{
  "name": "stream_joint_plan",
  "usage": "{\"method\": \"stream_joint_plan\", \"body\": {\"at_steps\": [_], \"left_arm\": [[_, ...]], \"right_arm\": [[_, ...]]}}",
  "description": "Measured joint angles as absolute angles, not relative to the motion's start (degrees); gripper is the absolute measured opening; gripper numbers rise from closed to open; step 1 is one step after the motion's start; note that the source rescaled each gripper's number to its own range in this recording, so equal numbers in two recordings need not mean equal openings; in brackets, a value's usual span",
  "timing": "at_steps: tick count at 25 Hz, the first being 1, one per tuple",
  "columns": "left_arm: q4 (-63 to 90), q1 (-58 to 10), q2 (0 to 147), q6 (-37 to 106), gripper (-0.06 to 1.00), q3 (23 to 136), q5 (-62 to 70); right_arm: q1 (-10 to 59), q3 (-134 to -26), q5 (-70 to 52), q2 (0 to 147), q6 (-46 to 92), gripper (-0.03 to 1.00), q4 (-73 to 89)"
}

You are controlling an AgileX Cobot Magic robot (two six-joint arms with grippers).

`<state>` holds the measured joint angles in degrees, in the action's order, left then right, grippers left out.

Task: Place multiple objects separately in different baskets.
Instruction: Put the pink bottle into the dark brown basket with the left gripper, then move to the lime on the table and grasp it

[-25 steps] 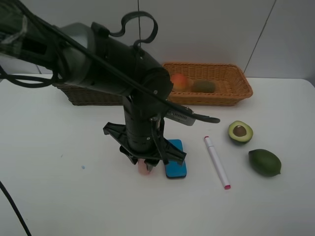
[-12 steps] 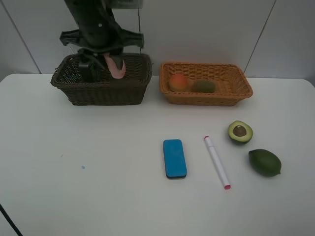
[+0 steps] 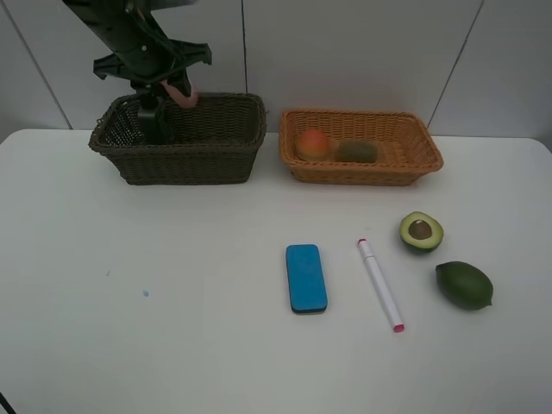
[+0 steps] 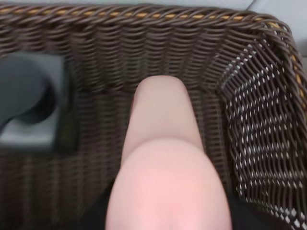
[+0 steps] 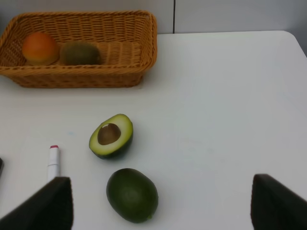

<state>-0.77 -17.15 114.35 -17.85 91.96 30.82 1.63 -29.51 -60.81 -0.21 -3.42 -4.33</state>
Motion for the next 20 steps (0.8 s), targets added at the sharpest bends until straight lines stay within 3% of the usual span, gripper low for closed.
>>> {"method": "stream_joint_plan", "body": {"at_steps": [2,3,6,8,11,15,20], "left_arm": [[-0.6,-17.2,116.4,-17.3,0.03,92.0,29.0],[-0.6,-17.2,117.2,-17.0,0.13,92.0,28.2],[-0.6,-17.2,118.6,-16.2,0.68,92.0,26.9],[-0.5,-17.2,118.8,-16.2,0.86,92.0,26.8],[-0.5,-17.2,118.9,-16.2,0.93,92.0,26.7],[-0.5,-17.2,118.0,-16.1,0.94,92.6,32.4],[1.0,-17.2,115.9,-15.6,0.94,100.8,57.8]], "right_arm": [[1.6,-29.5,-60.8,-0.2,-3.4,0.92,-4.3],[1.6,-29.5,-60.8,-0.2,-3.4,0.92,-4.3],[1.6,-29.5,-60.8,-0.2,-3.4,0.92,-4.3],[1.6,-29.5,-60.8,-0.2,-3.4,0.92,-4.3],[1.6,-29.5,-60.8,-0.2,-3.4,0.92,-4.3],[1.6,-29.5,-60.8,-0.2,-3.4,0.92,-4.3],[1.6,-29.5,-60.8,-0.2,-3.4,0.92,-4.3]]}}
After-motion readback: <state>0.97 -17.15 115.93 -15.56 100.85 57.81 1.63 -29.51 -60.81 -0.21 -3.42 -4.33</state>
